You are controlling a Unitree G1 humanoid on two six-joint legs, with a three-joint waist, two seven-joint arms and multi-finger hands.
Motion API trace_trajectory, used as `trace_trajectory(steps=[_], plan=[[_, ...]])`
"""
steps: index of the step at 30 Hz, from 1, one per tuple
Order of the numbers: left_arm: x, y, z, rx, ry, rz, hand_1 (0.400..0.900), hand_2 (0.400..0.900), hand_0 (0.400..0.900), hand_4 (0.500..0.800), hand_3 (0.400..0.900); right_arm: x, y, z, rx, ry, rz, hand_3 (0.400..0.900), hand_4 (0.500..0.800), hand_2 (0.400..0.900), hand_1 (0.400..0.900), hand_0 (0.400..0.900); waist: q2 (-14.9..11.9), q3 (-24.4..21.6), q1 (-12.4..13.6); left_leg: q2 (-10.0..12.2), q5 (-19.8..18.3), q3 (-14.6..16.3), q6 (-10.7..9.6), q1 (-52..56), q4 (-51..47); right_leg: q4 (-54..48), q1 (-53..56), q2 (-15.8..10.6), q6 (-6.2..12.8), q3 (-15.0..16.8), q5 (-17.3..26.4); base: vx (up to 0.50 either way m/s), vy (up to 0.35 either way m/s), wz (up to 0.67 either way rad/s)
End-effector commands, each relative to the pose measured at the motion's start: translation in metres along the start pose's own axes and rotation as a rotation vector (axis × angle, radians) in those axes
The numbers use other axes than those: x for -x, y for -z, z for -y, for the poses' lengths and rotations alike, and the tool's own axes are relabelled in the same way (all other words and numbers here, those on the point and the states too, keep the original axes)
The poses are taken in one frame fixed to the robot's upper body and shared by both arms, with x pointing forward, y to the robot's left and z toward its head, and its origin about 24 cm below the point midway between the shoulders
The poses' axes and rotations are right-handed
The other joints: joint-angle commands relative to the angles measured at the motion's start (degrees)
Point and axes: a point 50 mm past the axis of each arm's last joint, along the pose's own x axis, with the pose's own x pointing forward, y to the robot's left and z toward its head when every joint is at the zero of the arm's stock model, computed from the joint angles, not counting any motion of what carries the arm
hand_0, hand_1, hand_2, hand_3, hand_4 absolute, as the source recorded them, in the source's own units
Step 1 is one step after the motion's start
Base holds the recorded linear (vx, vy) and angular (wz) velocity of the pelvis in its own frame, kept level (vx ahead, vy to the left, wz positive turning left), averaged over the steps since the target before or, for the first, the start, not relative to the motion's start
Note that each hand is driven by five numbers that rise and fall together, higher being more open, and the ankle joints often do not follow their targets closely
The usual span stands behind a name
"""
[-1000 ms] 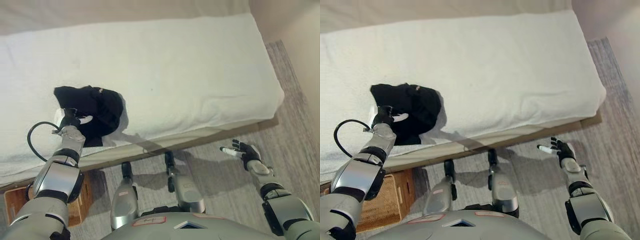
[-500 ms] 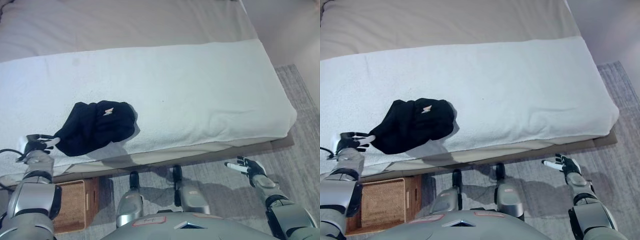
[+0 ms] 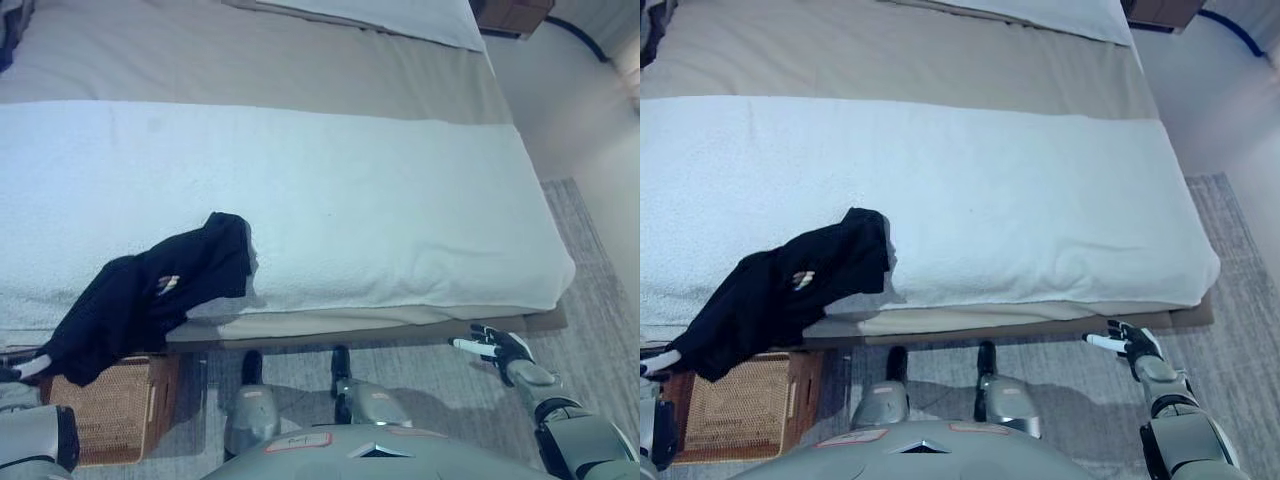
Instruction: Put the clothes on the bed into the basket.
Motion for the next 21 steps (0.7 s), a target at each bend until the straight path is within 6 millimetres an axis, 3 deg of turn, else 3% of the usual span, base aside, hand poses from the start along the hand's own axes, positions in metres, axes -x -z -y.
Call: trace_trajectory(steps=[1, 7, 13, 21], plan=[[-0.001, 0.030, -0.093, -0.076, -0.236, -0.097, 0.400, 0.400, 0.400, 0.500, 0.400, 0.007, -0.006, 0.037, 0.021, 0.090, 0.030, 0.900, 0.800, 0.900, 0.900, 0.900, -0.78, 0.13, 2.48, 2.31, -6.99, -2.08, -0.38, 0.08, 8.83, 4.31, -2.16, -4.34, 4.99, 2.82, 1.45, -0.03, 0.011, 0.05], [0.010, 0.059, -0.150, -0.030, -0.355, -0.191, 0.400, 0.400, 0.400, 0.500, 0.400, 0.012, -0.001, 0.050, 0.027, 0.104, 0.018, 0.900, 0.800, 0.900, 0.900, 0.900, -1.99, 1.65, 4.56, 2.37, -7.29, -2.81, -0.12, -0.44, 9.68, 4.24, -1.68, -4.36, 5.41, 2.13, 1.84, -0.03, -0.005, 0.06], [0.019, 0.045, -0.189, 0.053, -0.456, -0.153, 0.400, 0.400, 0.400, 0.500, 0.400, 0.010, -0.001, 0.046, 0.026, 0.081, 0.015, 0.900, 0.800, 0.900, 0.900, 0.900, -2.54, 2.65, 6.66, 1.73, -7.19, -3.53, 0.23, -1.08, 9.79, 4.02, -1.13, -5.14, 5.95, 0.88, 2.38, -0.02, 0.020, 0.09], [0.022, 0.017, -0.206, 0.018, -0.509, -0.077, 0.400, 0.400, 0.400, 0.500, 0.400, 0.007, -0.011, 0.039, 0.046, 0.061, 0.035, 0.900, 0.800, 0.900, 0.900, 0.900, -1.94, 2.18, 7.29, -0.49, -5.69, -2.84, 0.98, -0.46, 6.14, 4.38, -2.02, -8.04, 7.21, -0.51, 3.55, -0.01, 0.095, 0.08]])
